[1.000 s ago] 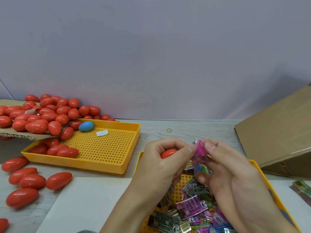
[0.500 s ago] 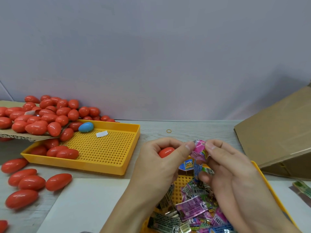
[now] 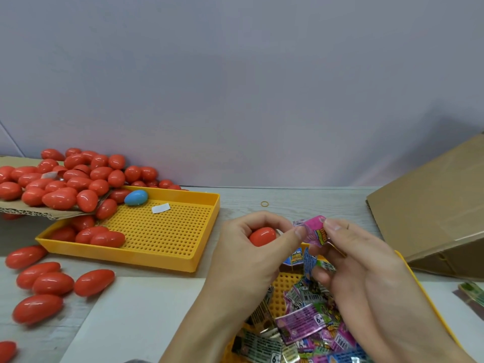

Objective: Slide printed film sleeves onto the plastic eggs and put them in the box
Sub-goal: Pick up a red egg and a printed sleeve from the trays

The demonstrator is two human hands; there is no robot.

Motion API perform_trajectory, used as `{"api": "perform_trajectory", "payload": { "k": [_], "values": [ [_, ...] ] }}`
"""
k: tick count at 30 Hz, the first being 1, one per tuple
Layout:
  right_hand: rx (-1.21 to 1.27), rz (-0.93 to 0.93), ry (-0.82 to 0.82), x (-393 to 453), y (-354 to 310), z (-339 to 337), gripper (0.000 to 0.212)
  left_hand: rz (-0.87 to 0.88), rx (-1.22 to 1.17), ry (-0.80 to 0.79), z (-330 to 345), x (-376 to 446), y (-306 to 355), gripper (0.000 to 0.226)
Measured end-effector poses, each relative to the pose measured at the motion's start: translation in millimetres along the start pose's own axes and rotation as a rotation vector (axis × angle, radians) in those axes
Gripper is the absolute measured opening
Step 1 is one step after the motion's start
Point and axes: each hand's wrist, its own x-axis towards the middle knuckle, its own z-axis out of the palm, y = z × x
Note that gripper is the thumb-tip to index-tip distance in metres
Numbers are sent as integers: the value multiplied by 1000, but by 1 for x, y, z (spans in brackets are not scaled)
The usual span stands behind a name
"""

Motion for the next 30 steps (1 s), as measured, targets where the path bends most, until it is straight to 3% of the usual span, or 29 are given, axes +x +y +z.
{"api": "perform_trajectory", "payload": {
  "k": [5,7,9,12,15,17,20,22,25,30],
  "values": [
    [-179,-91,-12,0,4,-2,21,-54,1,58,1,1,-2,9],
    [-317,-172,-14,-1,6,-2,53,-51,38,90,0,2,-3,5],
    [-367,-232,-5,-2,8,-1,62,-46,58,97,0,3,-4,4],
    [-373,-289,46,1,9,-3,54,-55,21,54,1,2,-4,9],
    [-335,-306,113,2,10,-5,69,-60,-24,-27,0,1,-5,21],
    [-302,-331,165,2,9,-5,61,-87,-62,-79,-2,0,-7,31],
    [-261,-357,226,3,9,-6,32,-117,-121,-119,-3,0,-10,42],
    [-231,-334,254,3,9,-7,21,-113,-177,-137,-3,2,-12,38],
    [-243,-315,286,3,8,-4,23,-114,-339,-134,-1,4,-12,17],
    [-314,-301,329,3,7,-2,22,-117,-290,-116,2,3,-13,26]
  ]
}}
